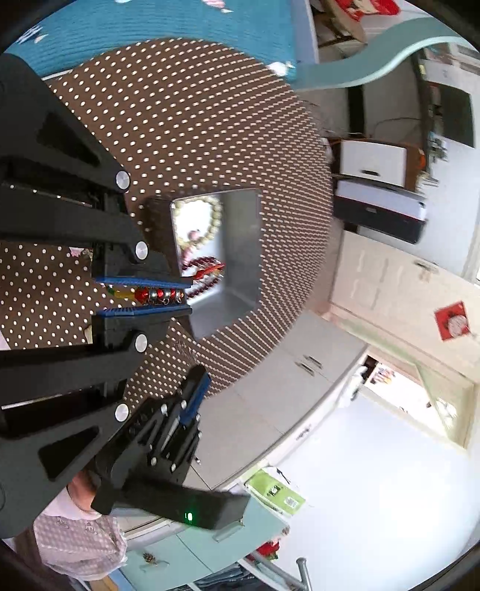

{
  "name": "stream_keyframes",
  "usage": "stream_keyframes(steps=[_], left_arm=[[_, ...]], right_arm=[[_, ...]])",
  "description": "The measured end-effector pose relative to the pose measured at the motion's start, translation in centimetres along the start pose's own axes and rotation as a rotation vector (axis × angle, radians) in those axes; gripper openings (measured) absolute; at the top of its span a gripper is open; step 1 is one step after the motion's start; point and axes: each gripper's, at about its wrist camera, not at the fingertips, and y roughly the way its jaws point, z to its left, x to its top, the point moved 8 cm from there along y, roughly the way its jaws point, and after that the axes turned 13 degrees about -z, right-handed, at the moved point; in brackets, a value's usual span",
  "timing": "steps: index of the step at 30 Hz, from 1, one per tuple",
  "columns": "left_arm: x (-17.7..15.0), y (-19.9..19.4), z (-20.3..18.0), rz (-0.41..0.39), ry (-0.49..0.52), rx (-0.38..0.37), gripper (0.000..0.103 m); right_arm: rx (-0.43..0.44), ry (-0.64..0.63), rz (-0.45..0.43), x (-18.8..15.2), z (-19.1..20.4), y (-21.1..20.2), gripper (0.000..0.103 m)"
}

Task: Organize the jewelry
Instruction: 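Carry both items over the grey tray and open both grippers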

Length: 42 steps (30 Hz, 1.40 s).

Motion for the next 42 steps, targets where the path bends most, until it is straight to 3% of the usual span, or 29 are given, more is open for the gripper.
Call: stream_keyframes(steps=[11, 24, 32, 39, 42], left_arm=[[1.7, -1.7, -1.1, -0.047, 0.018, 0.014, 0.009], [7.9, -2.7, -2.1, -0.169, 0.069, 0.031, 0.009], [8.0, 0.8, 0.5, -0.116, -0.002, 0.045, 0.009], [6.8, 5.0, 2.9, -0.027, -0.097, -0.006, 0.009], [6.4, 6.3, 4.0, -0.005, -0.114, 0.019, 0.009]], right_arm=[[0.027, -0.020, -0.076, 2.9, 1.0, -1.9, 0.013], [0.081, -0.056, -0.165, 8.1, 3.0, -1.9, 0.013], [0.125, -0.044, -0.111, 7.5, 4.0, 1.1, 0.013], [0.162, -0.017, -0.010, 6.2, 4.1, 5.1, 0.013], [0.173, 0.010, 0.008, 6.3, 4.0, 5.8, 0.013]])
